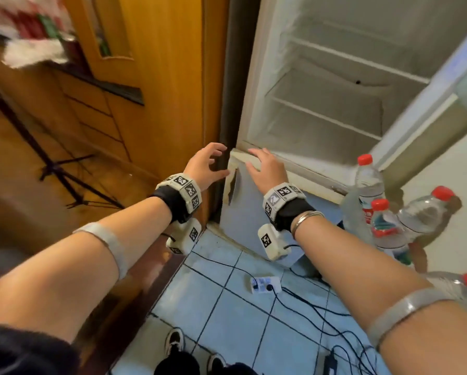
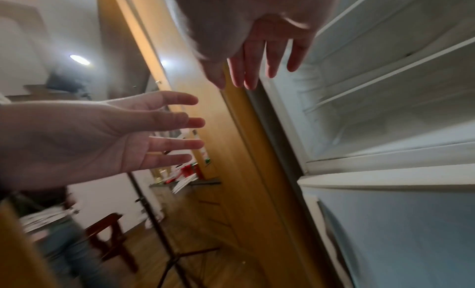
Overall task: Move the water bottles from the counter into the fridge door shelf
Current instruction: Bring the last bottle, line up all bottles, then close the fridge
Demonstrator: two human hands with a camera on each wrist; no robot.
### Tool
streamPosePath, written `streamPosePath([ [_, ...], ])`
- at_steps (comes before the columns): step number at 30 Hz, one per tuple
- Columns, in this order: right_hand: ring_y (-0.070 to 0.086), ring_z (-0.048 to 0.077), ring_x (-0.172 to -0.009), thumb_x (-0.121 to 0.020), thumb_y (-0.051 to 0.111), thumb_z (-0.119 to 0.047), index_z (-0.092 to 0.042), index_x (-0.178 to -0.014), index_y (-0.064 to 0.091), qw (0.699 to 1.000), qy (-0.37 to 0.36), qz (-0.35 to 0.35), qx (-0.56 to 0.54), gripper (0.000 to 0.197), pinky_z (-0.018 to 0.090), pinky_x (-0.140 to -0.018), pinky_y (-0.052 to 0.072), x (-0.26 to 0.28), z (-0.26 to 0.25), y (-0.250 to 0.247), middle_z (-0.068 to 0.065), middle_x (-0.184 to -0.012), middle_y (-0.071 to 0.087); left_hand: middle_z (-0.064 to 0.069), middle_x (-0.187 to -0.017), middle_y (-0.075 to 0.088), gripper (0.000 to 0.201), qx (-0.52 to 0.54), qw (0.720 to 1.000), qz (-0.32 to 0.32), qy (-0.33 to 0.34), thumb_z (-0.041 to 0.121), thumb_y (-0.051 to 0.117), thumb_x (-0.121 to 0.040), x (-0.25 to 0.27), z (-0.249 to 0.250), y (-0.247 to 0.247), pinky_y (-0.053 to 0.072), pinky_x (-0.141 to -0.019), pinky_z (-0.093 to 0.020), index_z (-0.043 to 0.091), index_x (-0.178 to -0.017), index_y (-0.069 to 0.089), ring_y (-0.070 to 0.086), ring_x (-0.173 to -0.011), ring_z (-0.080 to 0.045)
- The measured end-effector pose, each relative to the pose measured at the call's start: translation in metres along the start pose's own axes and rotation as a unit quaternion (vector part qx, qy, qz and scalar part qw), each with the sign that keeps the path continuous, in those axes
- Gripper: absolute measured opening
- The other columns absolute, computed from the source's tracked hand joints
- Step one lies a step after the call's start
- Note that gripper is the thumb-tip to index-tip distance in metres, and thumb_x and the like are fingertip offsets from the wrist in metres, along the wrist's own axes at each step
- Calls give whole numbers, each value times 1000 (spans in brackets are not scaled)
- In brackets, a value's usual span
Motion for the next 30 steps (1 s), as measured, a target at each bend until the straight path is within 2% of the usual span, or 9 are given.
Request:
streamPosePath([
  [5, 38, 23, -136, -94, 46, -35, -21, -133, 47, 996, -70, -62, -11, 41, 37, -109, 34, 15, -65, 50, 5, -143, 47, -2, -129, 52, 50, -13, 995, 92, -47, 19, 71, -78, 61, -39, -62, 47, -96, -38, 28, -121, 47, 50, -120, -22],
  [11, 36, 22, -137, -95, 47, -31, -16, -134, 45, 967, -206, -151, -14, 42, 32, -110, 30, 62, -177, 102, 8, -142, 48, -6, -130, 51, 51, -6, 972, 209, -109, 16, 71, -77, 164, -82, -137, 45, -98, -38, 22, -123, 48, 47, -115, -16],
  [13, 40, 24, -134, -94, 48, -29, -14, -133, 47, 953, -246, -176, -25, 42, 33, -109, 32, 89, -216, 120, 10, -139, 51, -10, -130, 51, 53, -4, 963, 238, -127, 14, 71, -77, 206, -96, -163, 42, -99, -37, 18, -124, 47, 48, -117, -21],
  [17, 50, 26, -124, -92, 52, -27, -12, -130, 50, 926, -306, -212, -56, 40, 33, -103, 38, 163, -289, 149, 10, -133, 56, -11, -131, 52, 56, -16, 944, 282, -171, 14, 72, -76, 304, -122, -208, 38, -105, -43, 15, -126, 46, 49, -122, -26],
  [19, 51, 28, -122, -92, 52, -29, -14, -131, 49, 910, -333, -243, -48, 41, 33, -100, 38, 205, -325, 164, 11, -132, 56, -13, -128, 53, 57, -21, 926, 325, -188, 14, 73, -75, 362, -132, -230, 40, -103, -39, 12, -126, 47, 51, -119, -26],
  [21, 50, 28, -122, -93, 50, -29, -15, -132, 47, 889, -364, -274, -50, 42, 32, -99, 38, 251, -362, 176, 10, -134, 54, -10, -127, 54, 56, -17, 906, 367, -209, 15, 74, -75, 424, -141, -250, 43, -100, -40, 15, -125, 49, 52, -116, -25],
  [24, 50, 27, -123, -93, 49, -30, -16, -133, 46, 857, -412, -302, -68, 43, 33, -101, 37, 324, -417, 185, 8, -137, 51, -7, -128, 52, 55, -2, 873, 424, -243, 12, 73, -75, 516, -154, -274, 45, -96, -39, 19, -124, 49, 49, -116, -24],
  [27, 46, 23, -127, -94, 48, -32, -18, -135, 43, 832, -450, -317, -76, 45, 32, -105, 34, 394, -463, 195, 6, -140, 49, -5, -129, 51, 54, -6, 847, 465, -259, 12, 72, -76, 600, -161, -293, 41, -94, -30, 22, -124, 49, 47, -120, -21],
  [30, 43, 22, -130, -94, 49, -32, -17, -135, 44, 803, -487, -332, -85, 44, 31, -108, 31, 466, -504, 206, 5, -140, 48, -2, -132, 50, 56, 2, 823, 499, -270, 10, 70, -77, 685, -168, -308, 39, -95, -29, 22, -126, 47, 44, -123, -18],
])
Point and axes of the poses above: each hand's wrist, its own x-axis away from the middle knuckle, its own y-axis out of the palm, z = x × y, the point moved 8 cm from there along -x, towards the middle knuckle
